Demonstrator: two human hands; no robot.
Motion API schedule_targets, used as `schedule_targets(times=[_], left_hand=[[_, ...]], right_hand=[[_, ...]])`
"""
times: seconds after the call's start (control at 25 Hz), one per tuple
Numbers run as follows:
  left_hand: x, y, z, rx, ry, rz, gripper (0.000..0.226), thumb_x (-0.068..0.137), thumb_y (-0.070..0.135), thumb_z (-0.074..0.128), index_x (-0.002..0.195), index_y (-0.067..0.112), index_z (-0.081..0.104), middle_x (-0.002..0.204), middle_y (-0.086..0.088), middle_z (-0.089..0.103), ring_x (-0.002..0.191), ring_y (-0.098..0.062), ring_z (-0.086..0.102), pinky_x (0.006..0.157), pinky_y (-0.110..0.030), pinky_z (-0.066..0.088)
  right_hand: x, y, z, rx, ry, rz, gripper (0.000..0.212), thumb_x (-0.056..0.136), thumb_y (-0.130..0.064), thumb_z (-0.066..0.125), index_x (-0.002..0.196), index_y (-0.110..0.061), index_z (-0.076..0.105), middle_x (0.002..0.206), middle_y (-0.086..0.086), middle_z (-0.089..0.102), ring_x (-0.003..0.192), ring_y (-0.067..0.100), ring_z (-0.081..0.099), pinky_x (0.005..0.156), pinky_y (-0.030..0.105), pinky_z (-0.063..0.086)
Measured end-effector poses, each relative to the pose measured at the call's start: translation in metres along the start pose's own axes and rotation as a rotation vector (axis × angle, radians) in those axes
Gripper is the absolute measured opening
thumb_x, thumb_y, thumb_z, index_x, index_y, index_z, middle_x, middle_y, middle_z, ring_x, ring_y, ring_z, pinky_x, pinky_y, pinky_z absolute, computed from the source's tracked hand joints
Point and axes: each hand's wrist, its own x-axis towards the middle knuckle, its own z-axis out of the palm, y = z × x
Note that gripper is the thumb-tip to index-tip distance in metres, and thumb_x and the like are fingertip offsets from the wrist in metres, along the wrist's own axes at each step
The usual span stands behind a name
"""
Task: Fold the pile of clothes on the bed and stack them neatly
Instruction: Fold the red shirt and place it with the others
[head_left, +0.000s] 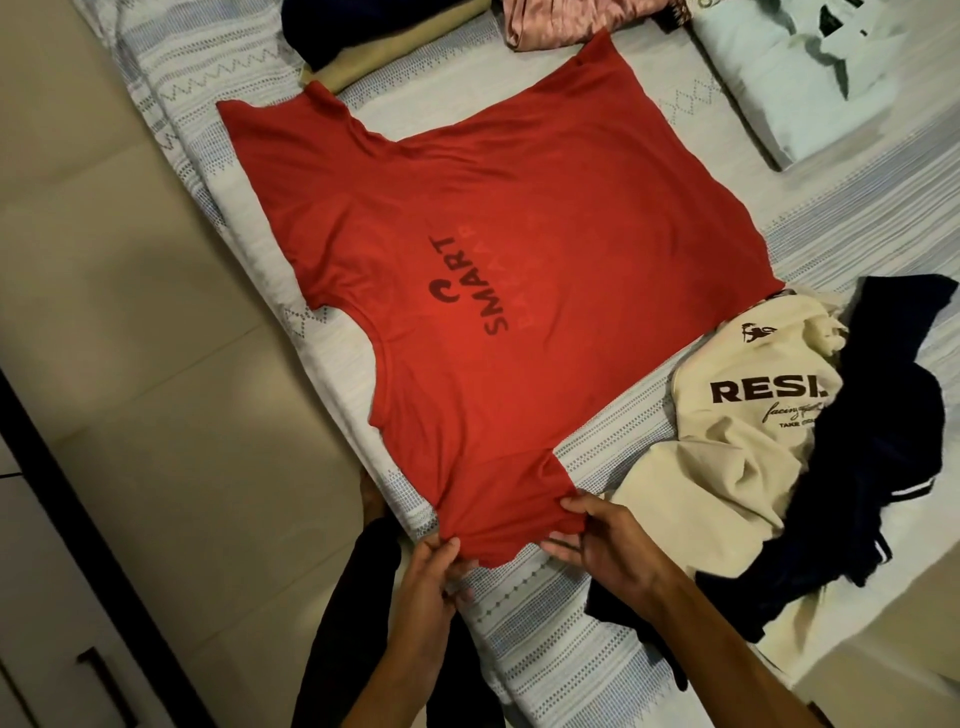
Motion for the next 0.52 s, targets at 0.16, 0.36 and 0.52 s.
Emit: schedule_targets(times=[0.16, 0.36, 0.52], left_hand=[[0.005, -0.003, 0.011, 0.082, 0.065, -0.014, 0.021, 0.103, 0.029, 0.062, 0.122, 0.019, 0.061, 0.081, -0.008, 0.072, 0.065, -0.018, 0.066, 0.058, -0.032, 0.050], [-0.003, -0.008, 0.018, 0.457, -0.021, 0.092, 0.022, 0.086, 0.036, 0.084, 0.103, 0.027, 0.073, 0.089, -0.004, 0.079, 0.070, -0.015, 0.072, 0.062, -0.023, 0.055], [-0.005, -0.021, 0.008, 0.536, -0.106, 0.058, 0.034, 0.067, 0.048, 0.089, 0.088, 0.022, 0.082, 0.077, -0.006, 0.077, 0.062, -0.014, 0.067, 0.055, -0.027, 0.051]], right_hand=[[0.001, 0.017, 0.008, -0.200, 0.181, -0.066, 0.041, 0.087, -0.018, 0.082, 0.115, 0.004, 0.062, 0.089, 0.021, 0.072, 0.072, 0.032, 0.069, 0.064, 0.041, 0.063], [-0.001, 0.024, 0.002, -0.331, 0.254, -0.099, 0.038, 0.084, -0.023, 0.082, 0.107, 0.005, 0.071, 0.071, 0.019, 0.069, 0.065, 0.031, 0.070, 0.065, 0.037, 0.057], [-0.005, 0.016, -0.008, -0.471, 0.315, -0.016, 0.037, 0.078, -0.019, 0.089, 0.102, 0.005, 0.073, 0.074, 0.017, 0.073, 0.058, 0.021, 0.065, 0.055, 0.030, 0.057]])
